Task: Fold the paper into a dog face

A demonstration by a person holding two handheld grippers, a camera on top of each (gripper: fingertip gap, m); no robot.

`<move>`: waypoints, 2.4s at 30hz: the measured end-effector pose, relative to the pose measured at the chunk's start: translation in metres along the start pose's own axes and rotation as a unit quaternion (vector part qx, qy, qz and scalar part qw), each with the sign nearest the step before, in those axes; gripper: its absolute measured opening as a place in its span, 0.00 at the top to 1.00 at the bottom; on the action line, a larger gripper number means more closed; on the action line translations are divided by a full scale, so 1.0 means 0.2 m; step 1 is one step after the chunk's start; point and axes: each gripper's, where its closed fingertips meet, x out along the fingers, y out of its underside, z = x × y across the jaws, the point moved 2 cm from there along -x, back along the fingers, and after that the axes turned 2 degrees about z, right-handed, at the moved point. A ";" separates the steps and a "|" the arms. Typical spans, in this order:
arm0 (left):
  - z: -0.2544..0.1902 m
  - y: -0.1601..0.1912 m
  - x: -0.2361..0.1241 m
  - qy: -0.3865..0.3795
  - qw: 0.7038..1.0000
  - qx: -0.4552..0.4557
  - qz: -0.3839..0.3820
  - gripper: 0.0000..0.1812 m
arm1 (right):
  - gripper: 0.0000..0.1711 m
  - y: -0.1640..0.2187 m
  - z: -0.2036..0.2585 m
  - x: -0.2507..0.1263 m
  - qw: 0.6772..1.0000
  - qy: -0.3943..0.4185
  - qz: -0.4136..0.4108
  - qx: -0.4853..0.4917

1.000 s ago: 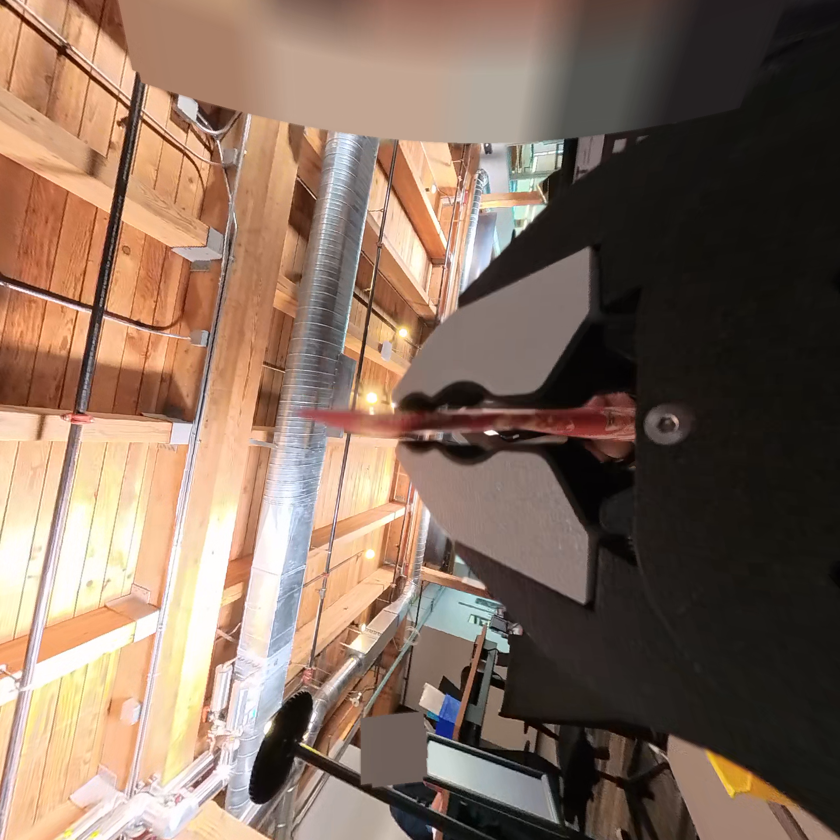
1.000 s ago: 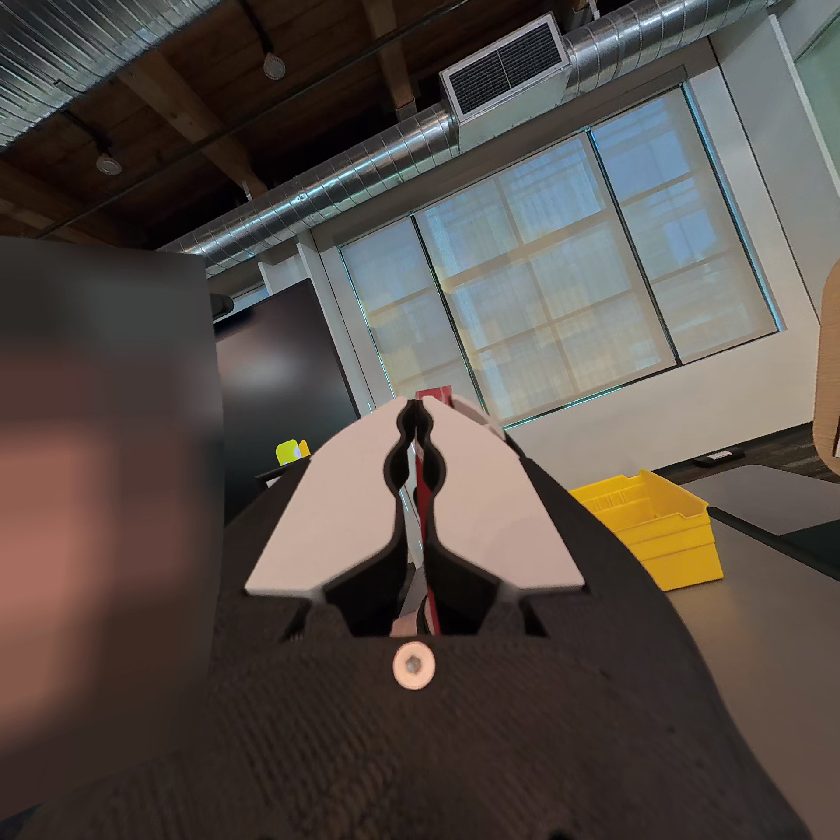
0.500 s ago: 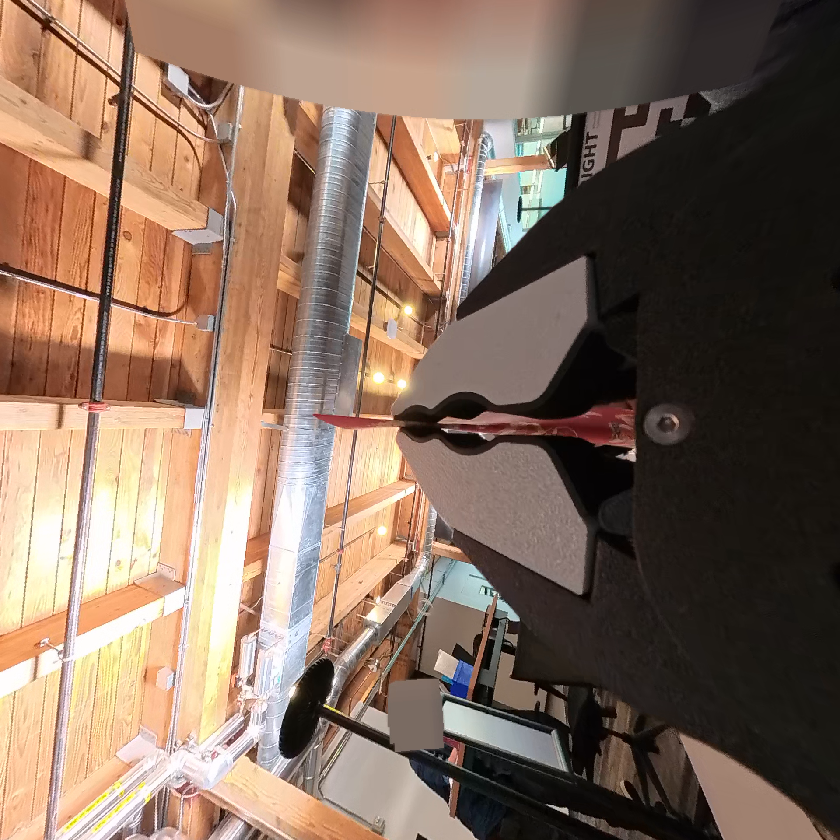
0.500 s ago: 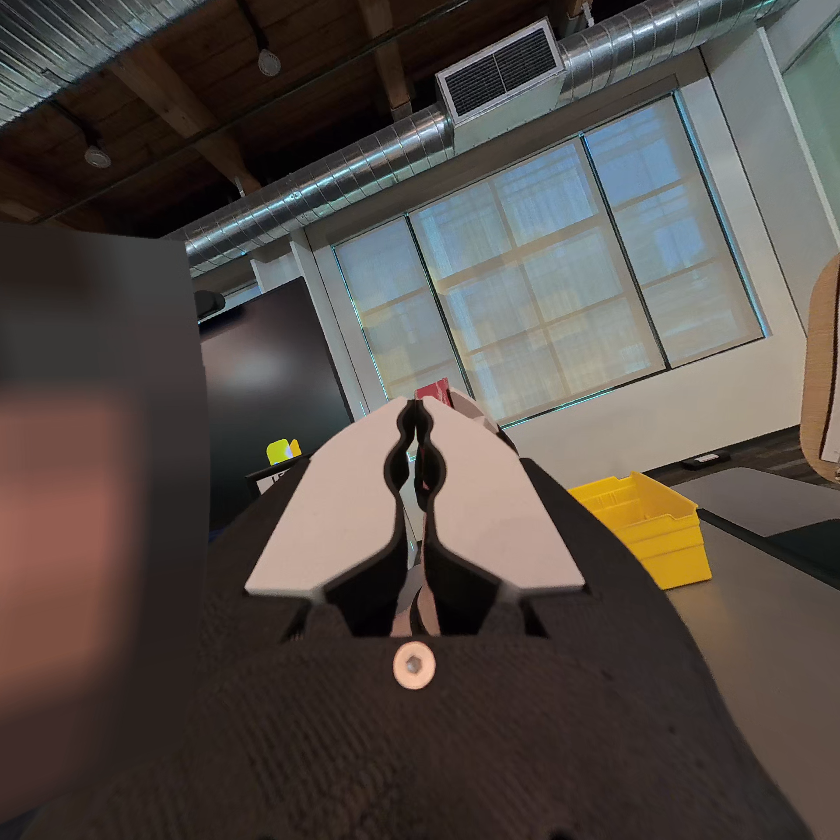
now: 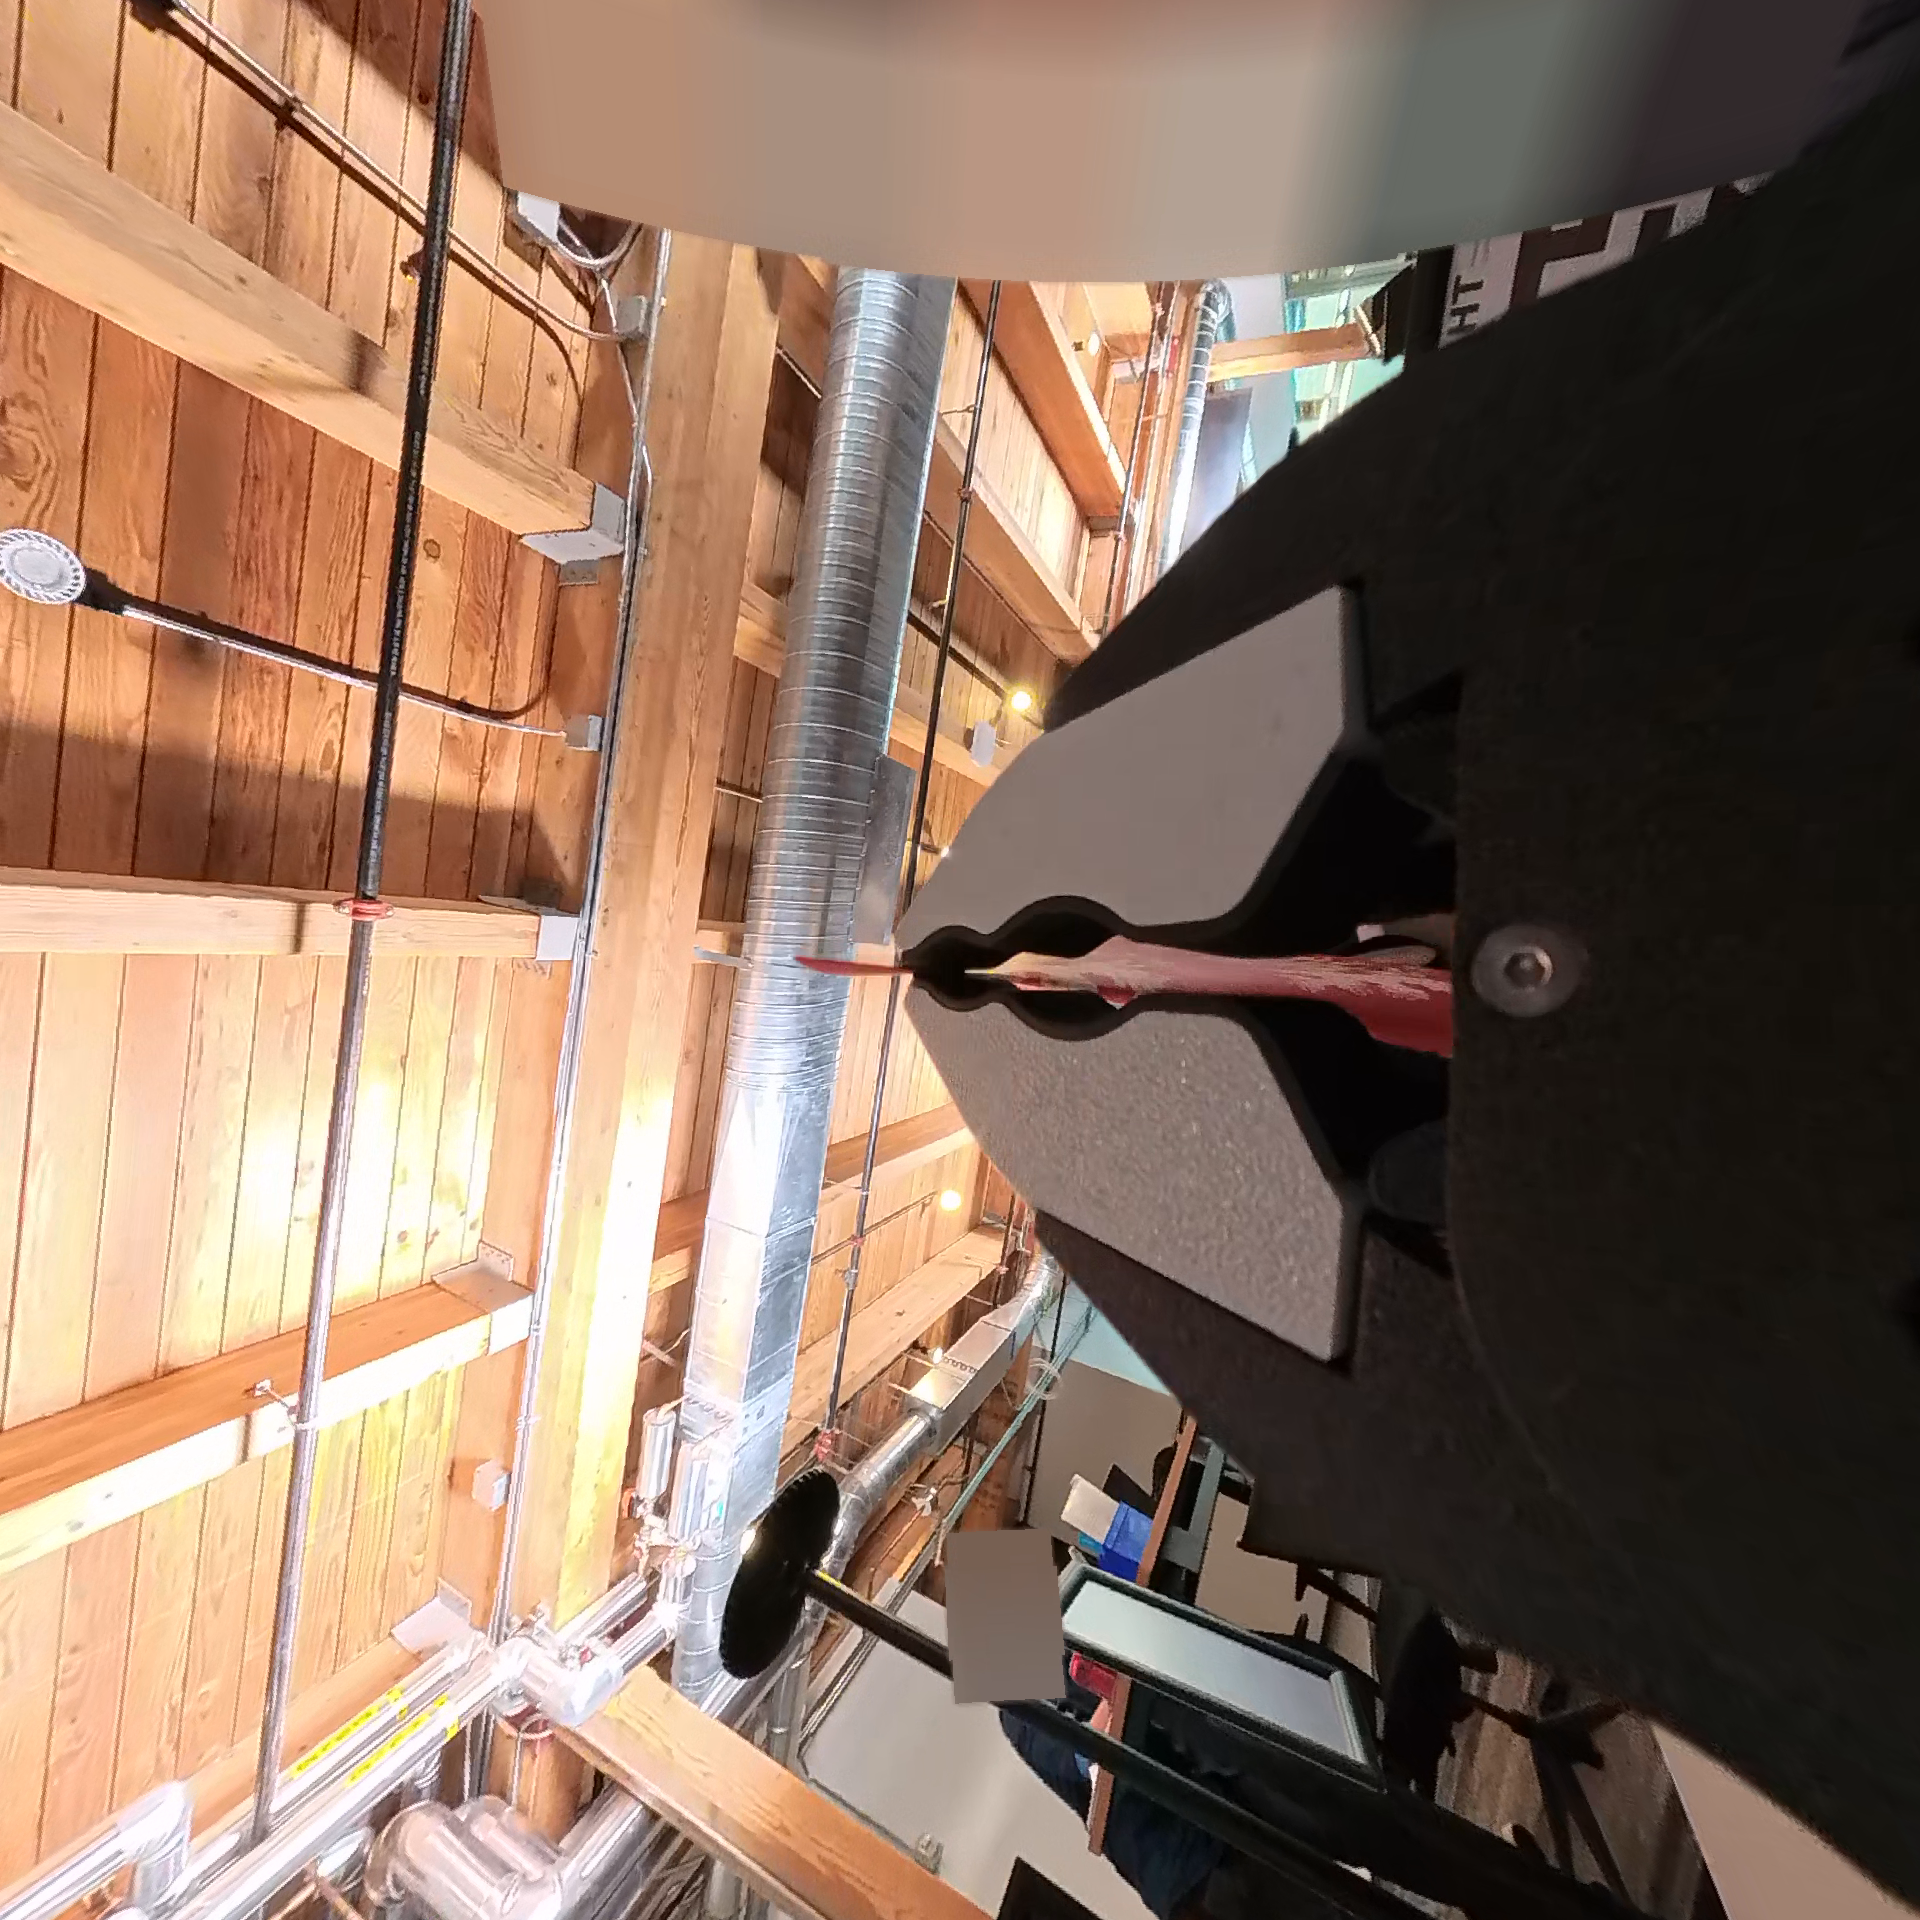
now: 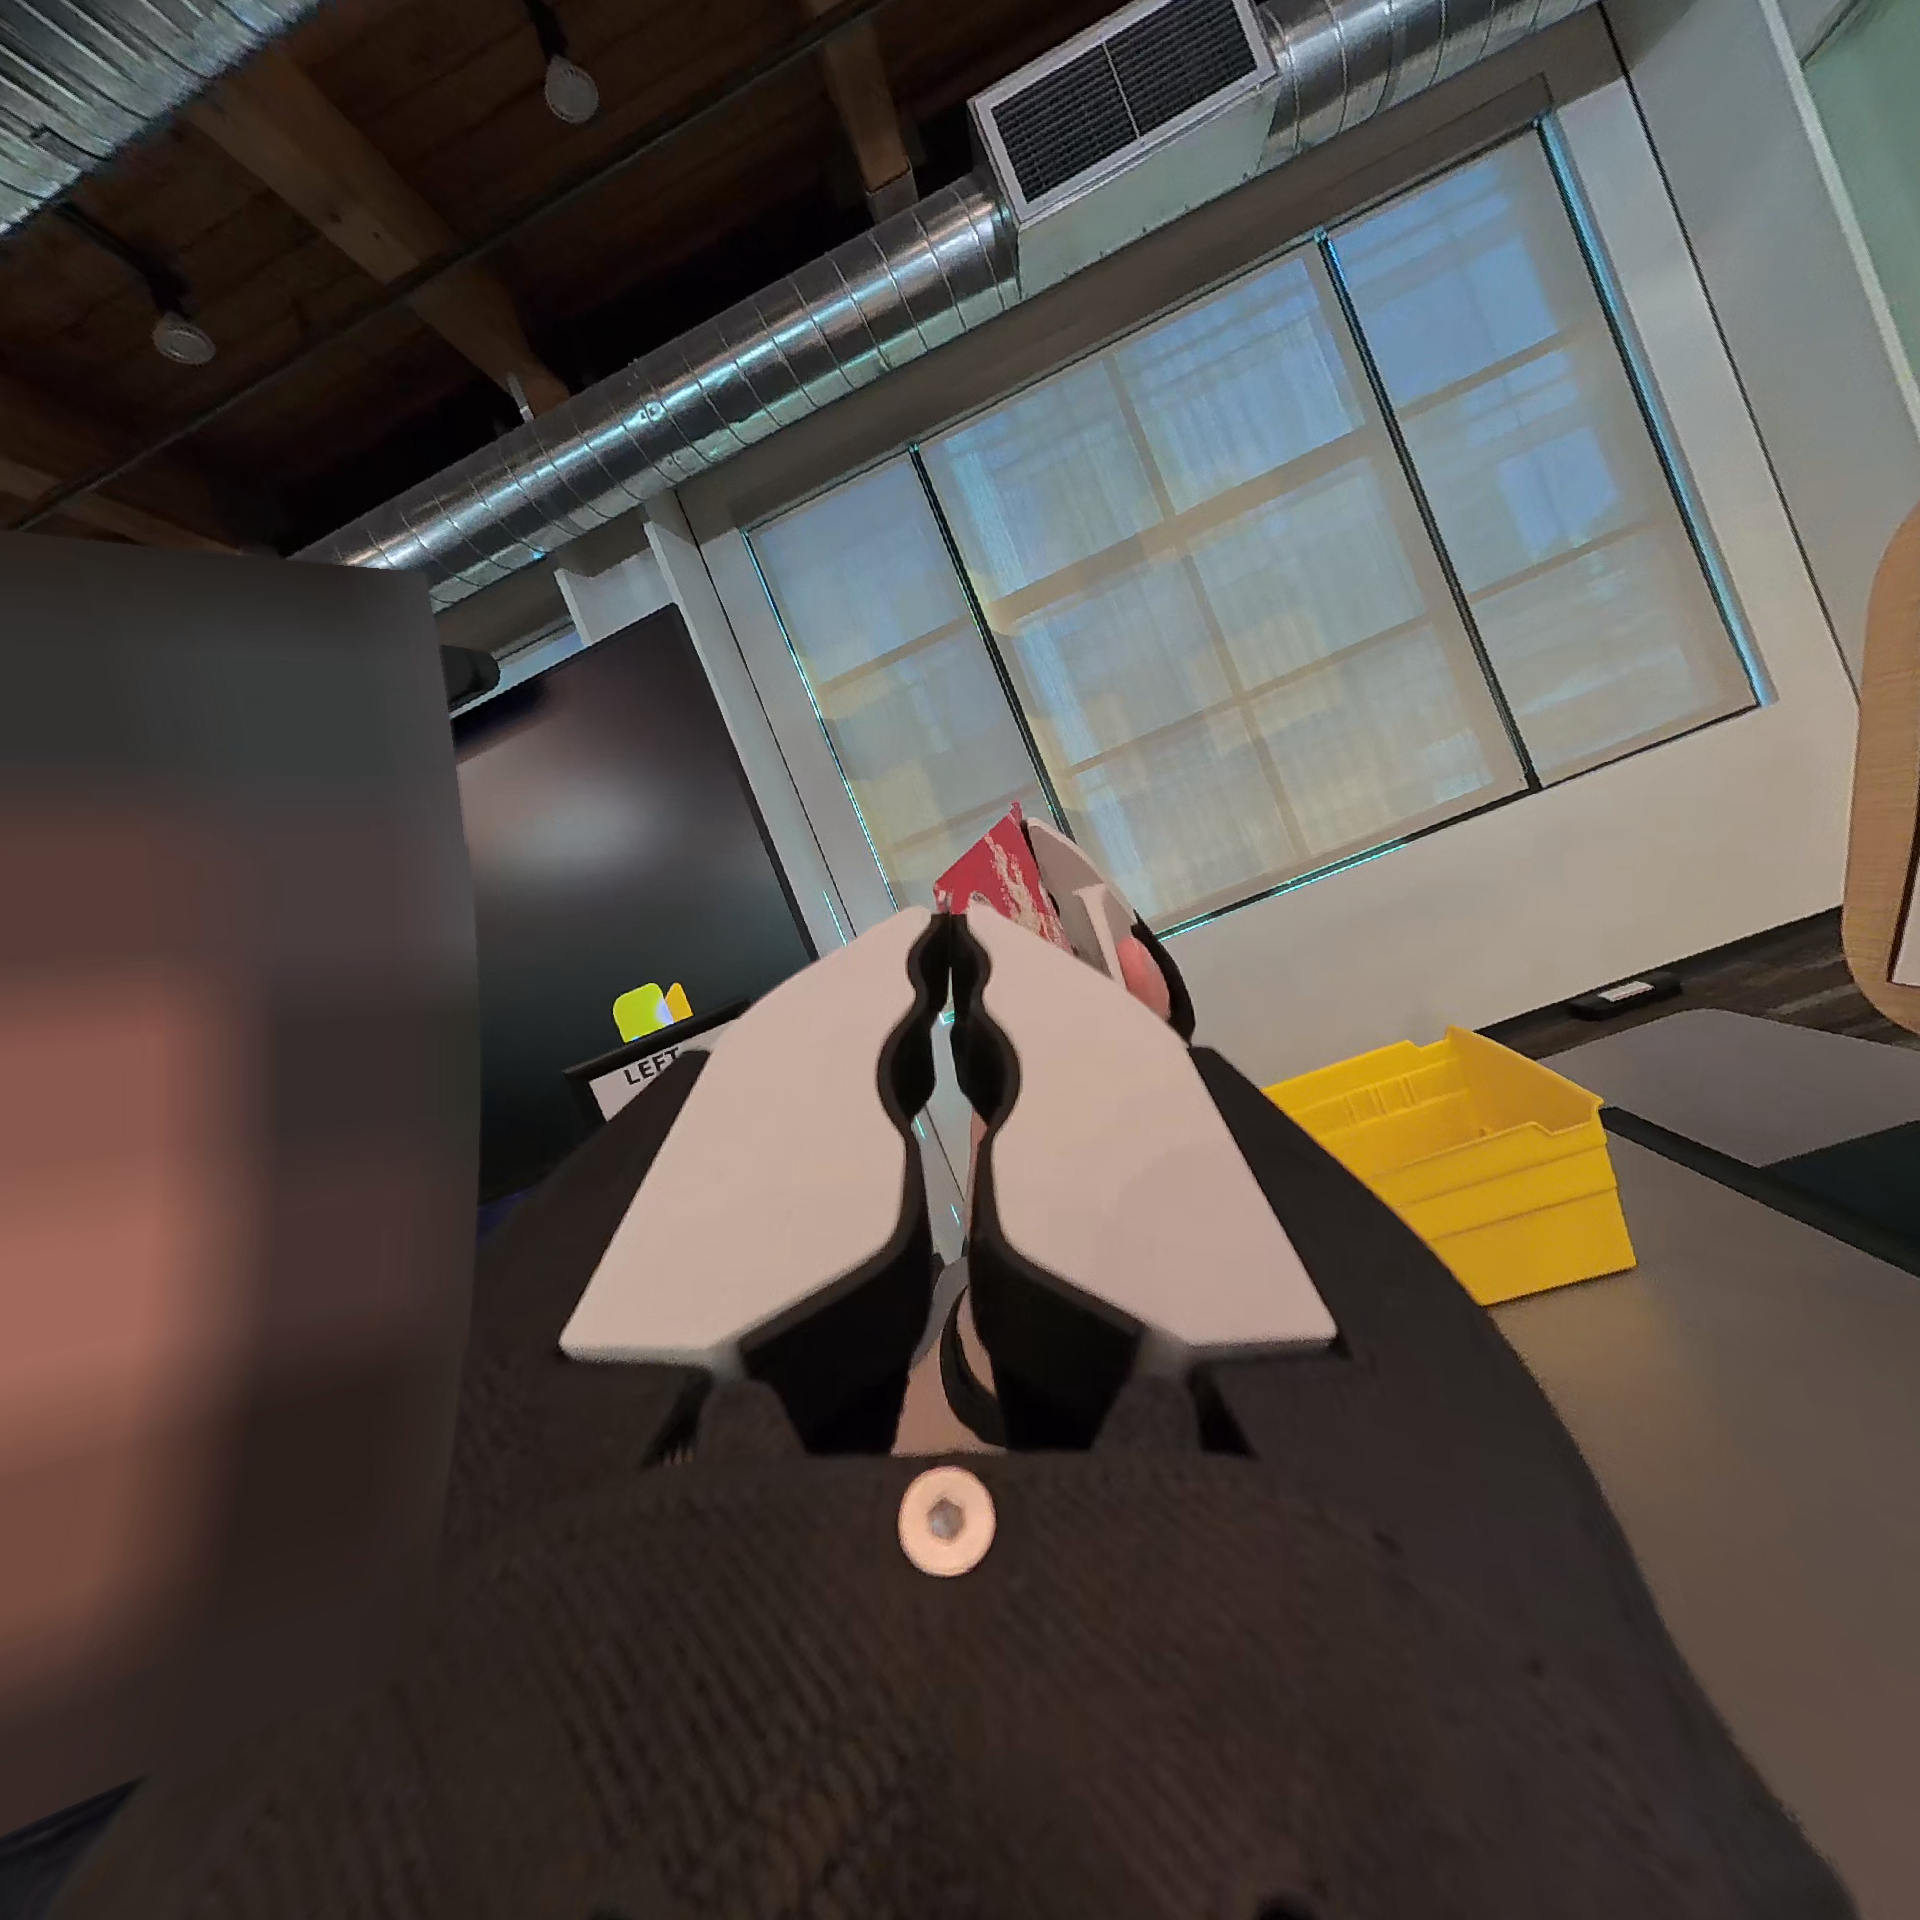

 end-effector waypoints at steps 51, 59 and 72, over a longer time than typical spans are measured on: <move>0.15 0.18 -0.03 0.048 0.990 -0.085 0.097 0.77 | 0.99 -0.09 -0.07 -0.10 0.998 0.029 -0.052 0.036; 0.13 0.30 -0.02 0.026 0.990 -0.057 0.126 0.98 | 1.00 -0.08 -0.09 -0.10 0.997 0.038 -0.050 0.035; 0.12 0.42 -0.01 0.027 0.984 -0.085 0.154 1.00 | 0.99 -0.09 -0.09 -0.11 0.997 0.049 -0.052 0.020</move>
